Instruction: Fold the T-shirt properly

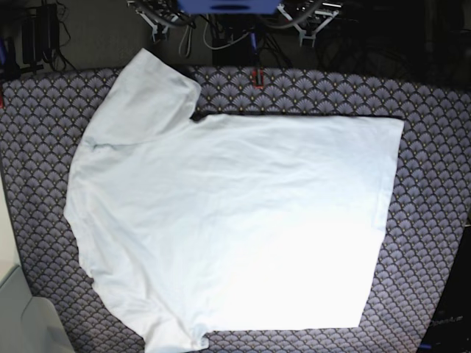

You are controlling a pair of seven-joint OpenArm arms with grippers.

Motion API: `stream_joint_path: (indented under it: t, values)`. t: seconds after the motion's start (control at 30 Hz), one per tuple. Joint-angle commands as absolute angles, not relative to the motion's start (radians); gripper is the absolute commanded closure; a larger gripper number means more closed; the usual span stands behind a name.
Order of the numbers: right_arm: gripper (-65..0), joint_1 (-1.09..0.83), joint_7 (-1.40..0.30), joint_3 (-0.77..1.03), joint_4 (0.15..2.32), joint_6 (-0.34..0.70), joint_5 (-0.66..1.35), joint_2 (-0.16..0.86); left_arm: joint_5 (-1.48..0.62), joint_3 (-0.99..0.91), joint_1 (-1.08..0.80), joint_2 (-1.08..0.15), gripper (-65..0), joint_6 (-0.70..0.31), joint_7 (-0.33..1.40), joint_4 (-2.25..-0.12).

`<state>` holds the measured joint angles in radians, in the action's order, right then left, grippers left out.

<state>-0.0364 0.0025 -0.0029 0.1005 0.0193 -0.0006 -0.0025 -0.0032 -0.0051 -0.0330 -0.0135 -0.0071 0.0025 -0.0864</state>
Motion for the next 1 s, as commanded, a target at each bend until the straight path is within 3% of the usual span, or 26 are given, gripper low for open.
stream_joint_path:
  t: [0.0, 0.57, 0.97]
  values:
    - [0.0, -0.041, 0.001, -0.005, 0.104, 0.002, -0.002, -0.002, -0.001, -0.005, -0.035, -0.012, -0.3, -0.005, -0.001, -0.090]
    - [0.0, -0.054, 0.001, -0.005, 0.104, 0.002, -0.002, -0.002, -0.001, -0.007, -0.051, -0.012, -0.3, -0.005, -0.001, -0.093]
    - [0.0, -0.068, 0.001, -0.007, 0.104, 0.004, -0.002, -0.002, -0.001, -0.007, -0.125, -0.018, -0.3, -0.005, 0.007, -0.223]
